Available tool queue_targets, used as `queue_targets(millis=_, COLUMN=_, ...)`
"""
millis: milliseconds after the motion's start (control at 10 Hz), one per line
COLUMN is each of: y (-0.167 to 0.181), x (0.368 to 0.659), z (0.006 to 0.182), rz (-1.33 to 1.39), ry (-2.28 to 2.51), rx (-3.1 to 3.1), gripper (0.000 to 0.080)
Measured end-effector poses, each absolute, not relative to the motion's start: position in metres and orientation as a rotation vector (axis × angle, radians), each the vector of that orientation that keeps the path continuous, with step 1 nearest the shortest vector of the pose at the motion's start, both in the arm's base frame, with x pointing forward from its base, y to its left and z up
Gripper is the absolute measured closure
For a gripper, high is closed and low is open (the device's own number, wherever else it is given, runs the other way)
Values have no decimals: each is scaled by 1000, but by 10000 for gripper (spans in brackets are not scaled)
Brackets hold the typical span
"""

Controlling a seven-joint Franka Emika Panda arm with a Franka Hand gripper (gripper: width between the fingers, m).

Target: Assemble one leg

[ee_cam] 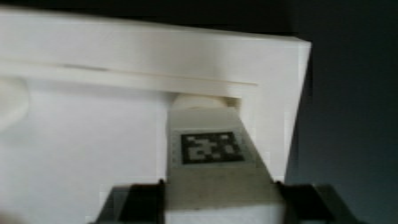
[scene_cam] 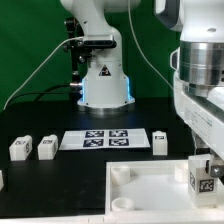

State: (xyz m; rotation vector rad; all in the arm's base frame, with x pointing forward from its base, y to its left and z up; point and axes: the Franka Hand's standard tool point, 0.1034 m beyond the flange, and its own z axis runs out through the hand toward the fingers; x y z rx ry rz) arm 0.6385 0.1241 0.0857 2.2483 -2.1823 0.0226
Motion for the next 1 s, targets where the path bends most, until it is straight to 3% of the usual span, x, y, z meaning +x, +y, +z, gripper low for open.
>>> queue_targets(millis=300, y=126, x=638, z=85, rz=16, ry=-2253, rx=2181, gripper=505)
queue_targets(millis=600, y=126, x=638, z=85, rz=16, ry=-2252, rx=2182, gripper=187)
queue_targets(millis=1000, y=126, x=638, z=85, rz=18, ry=-2127, rx=2302, gripper=151)
